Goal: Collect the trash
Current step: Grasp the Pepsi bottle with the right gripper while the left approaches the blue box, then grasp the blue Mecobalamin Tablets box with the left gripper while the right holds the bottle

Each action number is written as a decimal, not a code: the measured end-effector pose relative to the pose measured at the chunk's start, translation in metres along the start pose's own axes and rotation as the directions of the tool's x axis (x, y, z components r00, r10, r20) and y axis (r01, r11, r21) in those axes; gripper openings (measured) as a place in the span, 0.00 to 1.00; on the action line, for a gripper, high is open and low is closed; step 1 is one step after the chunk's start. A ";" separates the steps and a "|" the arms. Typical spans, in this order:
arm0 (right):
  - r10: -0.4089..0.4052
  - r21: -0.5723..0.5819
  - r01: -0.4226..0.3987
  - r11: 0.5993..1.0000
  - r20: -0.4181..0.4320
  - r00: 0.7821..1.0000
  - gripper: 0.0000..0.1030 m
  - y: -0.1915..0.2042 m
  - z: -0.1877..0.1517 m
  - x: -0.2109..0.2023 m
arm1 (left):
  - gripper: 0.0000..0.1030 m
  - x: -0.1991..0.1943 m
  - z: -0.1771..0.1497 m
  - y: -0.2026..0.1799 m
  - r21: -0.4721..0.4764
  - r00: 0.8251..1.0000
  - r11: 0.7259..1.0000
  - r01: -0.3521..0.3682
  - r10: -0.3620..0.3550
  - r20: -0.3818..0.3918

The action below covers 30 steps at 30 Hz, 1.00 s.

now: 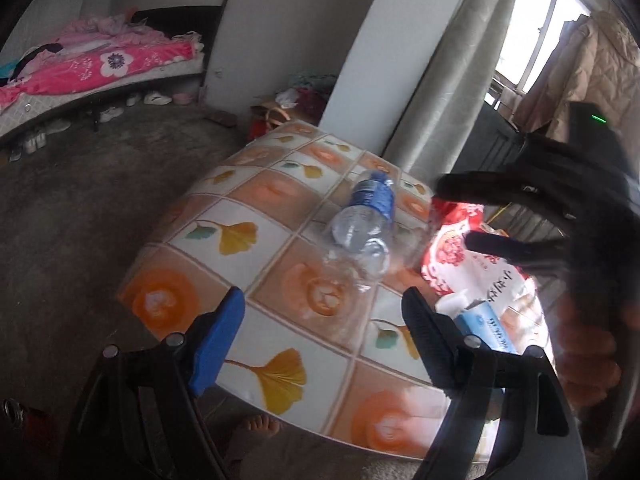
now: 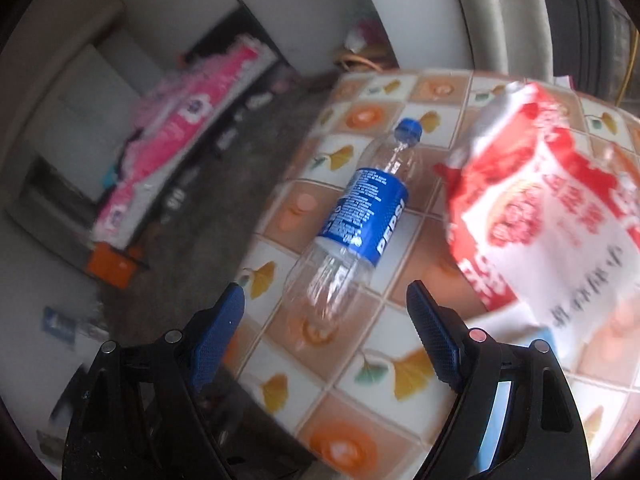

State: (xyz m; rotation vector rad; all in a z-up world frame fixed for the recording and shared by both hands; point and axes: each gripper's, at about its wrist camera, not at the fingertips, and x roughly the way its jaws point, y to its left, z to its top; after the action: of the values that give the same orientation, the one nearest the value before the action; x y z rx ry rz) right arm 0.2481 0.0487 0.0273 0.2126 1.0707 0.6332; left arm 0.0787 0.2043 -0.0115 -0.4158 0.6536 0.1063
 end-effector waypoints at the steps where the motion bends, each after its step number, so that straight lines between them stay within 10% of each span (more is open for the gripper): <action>1: -0.030 0.033 0.031 0.999 -0.038 0.999 0.77 0.002 0.007 0.021 | 0.76 0.001 0.000 0.004 -0.004 1.000 1.000 -0.007 0.007 -0.001; 12: -0.147 0.197 0.165 0.966 -0.104 0.984 0.66 -0.002 0.039 0.092 | 0.76 0.005 -0.003 0.027 -0.012 1.000 1.000 -0.022 0.022 -0.021; 30: 0.130 0.078 -0.122 0.989 -0.111 0.985 0.54 -0.042 -0.022 -0.011 | 0.76 0.000 -0.031 -0.020 0.106 0.988 0.990 0.095 -0.081 -0.128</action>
State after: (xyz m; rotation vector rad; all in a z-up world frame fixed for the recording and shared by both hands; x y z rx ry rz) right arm 0.2413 0.0053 0.0053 0.3105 1.1994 0.7290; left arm 0.0653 0.1737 -0.0269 -0.3444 0.7583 -0.0409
